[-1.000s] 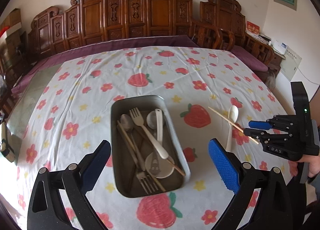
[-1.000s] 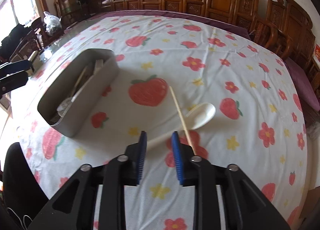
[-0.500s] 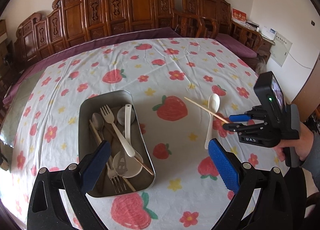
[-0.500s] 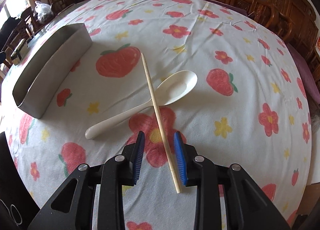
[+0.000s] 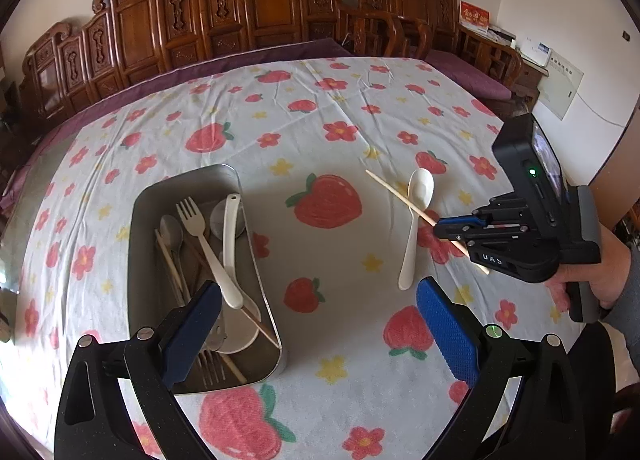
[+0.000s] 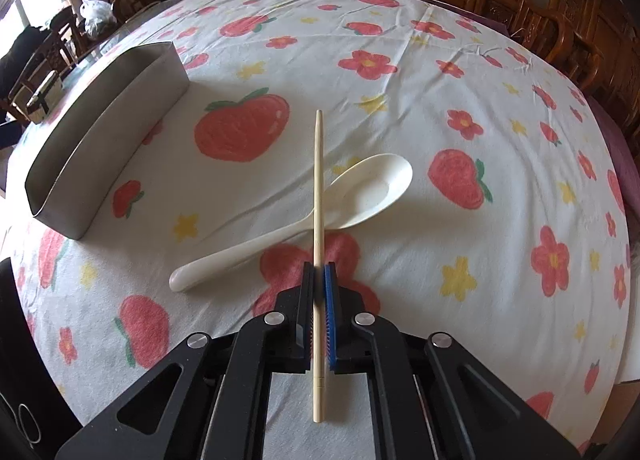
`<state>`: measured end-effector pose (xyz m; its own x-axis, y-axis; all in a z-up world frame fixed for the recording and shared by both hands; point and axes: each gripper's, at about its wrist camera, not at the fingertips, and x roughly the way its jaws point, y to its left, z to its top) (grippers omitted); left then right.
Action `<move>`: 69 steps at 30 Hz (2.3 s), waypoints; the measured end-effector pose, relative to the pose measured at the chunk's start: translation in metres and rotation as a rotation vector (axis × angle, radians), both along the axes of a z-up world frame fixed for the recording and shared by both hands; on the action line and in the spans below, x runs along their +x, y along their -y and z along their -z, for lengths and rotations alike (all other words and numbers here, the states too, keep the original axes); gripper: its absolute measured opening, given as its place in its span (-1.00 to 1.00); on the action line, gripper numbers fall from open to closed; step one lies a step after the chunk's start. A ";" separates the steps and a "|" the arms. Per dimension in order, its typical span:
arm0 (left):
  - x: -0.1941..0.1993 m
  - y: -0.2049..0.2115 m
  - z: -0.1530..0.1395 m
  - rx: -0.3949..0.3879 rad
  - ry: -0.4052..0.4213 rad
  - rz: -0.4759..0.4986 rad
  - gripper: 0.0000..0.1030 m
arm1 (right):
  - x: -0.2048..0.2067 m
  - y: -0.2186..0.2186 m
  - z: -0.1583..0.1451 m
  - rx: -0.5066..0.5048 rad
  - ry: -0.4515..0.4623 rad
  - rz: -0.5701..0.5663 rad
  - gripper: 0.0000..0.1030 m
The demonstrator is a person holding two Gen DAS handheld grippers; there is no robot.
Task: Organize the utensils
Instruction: 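Grasp the last wooden chopstick with the right tool, then grasp the white plastic spoon by its handle with the left tool while the right tool holds the chopstick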
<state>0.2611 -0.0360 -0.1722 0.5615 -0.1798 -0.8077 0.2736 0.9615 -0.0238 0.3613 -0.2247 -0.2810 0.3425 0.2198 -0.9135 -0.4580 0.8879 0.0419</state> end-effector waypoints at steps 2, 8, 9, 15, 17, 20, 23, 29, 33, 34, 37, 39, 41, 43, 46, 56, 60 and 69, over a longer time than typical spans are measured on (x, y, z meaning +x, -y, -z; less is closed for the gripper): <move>0.003 0.006 0.004 0.003 -0.009 0.008 0.83 | -0.008 0.005 -0.001 0.029 -0.001 0.020 -0.88; 0.008 0.028 0.013 0.020 -0.027 0.037 0.83 | -0.037 0.026 -0.016 0.112 0.028 0.107 -0.88; 0.009 0.033 0.015 0.023 -0.032 0.046 0.83 | -0.041 0.030 -0.017 0.114 0.034 0.118 -0.88; 0.018 0.062 0.026 0.034 -0.050 0.101 0.83 | -0.058 0.057 -0.019 0.118 0.057 0.187 -0.88; 0.022 0.072 0.030 0.045 -0.056 0.116 0.83 | -0.060 0.065 -0.017 0.119 0.057 0.207 -0.88; 0.028 0.083 0.036 0.047 -0.066 0.138 0.78 | -0.062 0.075 -0.016 0.122 0.058 0.224 -0.88; 0.036 0.094 0.043 0.050 -0.092 0.160 0.58 | -0.064 0.082 -0.016 0.114 0.063 0.229 -0.88; 0.055 0.110 0.058 0.039 -0.147 0.177 0.18 | -0.063 0.092 -0.010 0.113 0.051 0.239 -0.88; 0.071 0.116 0.067 0.027 -0.185 0.167 -0.08 | -0.063 0.098 -0.001 0.102 0.040 0.249 -0.88; 0.075 0.117 0.070 0.027 -0.193 0.166 -0.16 | -0.063 0.100 0.001 0.101 0.037 0.253 -0.88; 0.082 0.121 0.075 0.035 -0.204 0.166 -0.29 | -0.063 0.104 0.003 0.116 0.039 0.258 -0.88; 0.086 0.124 0.077 0.043 -0.206 0.171 -0.32 | -0.064 0.104 0.003 0.116 0.043 0.257 -0.88; 0.088 0.127 0.078 0.048 -0.207 0.175 -0.32 | -0.065 0.104 0.003 0.113 0.050 0.253 -0.88; 0.090 0.131 0.079 0.057 -0.207 0.184 -0.36 | -0.066 0.105 0.003 0.116 0.055 0.254 -0.88; 0.093 0.135 0.082 0.075 -0.213 0.191 -0.46 | -0.067 0.105 0.003 0.116 0.062 0.252 -0.88; 0.094 0.140 0.085 0.111 -0.218 0.192 -0.85 | -0.067 0.105 0.003 0.113 0.064 0.244 -0.88; 0.091 0.143 0.083 0.152 -0.198 0.193 -0.87 | -0.067 0.104 0.003 0.108 0.062 0.246 -0.88; 0.073 0.127 0.047 0.121 -0.121 0.189 -0.87 | -0.068 0.088 -0.017 0.117 0.089 0.222 -0.88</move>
